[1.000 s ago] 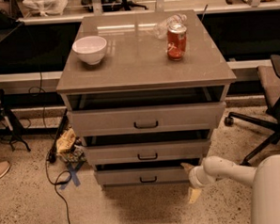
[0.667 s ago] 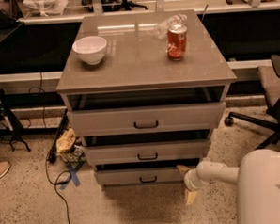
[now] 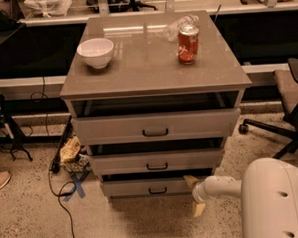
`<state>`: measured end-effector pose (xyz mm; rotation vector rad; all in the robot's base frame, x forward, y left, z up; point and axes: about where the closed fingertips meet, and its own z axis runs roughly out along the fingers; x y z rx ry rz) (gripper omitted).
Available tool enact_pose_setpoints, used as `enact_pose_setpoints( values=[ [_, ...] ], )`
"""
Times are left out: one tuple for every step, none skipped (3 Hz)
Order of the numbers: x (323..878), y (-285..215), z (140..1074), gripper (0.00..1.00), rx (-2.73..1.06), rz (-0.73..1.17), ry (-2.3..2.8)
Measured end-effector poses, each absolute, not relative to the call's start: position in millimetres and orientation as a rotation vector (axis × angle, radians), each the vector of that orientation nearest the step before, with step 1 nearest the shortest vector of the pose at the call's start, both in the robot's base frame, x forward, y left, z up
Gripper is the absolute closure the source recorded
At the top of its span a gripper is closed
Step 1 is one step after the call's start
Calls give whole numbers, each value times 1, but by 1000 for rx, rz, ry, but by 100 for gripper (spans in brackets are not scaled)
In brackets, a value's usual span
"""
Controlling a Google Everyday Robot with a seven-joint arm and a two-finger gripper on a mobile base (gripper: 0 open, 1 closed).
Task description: Open bottom drawer
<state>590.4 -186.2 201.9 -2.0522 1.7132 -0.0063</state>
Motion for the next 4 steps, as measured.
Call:
enact_pose_setpoints(
  values=[
    [602,-177,201,0,-2023,-31,1683],
    [618,-171,194,0,-1992,-35,1695],
    [636,-167,186,0,-1947,-39,1738],
    [651,-165,171,0,-1927,-53,1794]
  ],
)
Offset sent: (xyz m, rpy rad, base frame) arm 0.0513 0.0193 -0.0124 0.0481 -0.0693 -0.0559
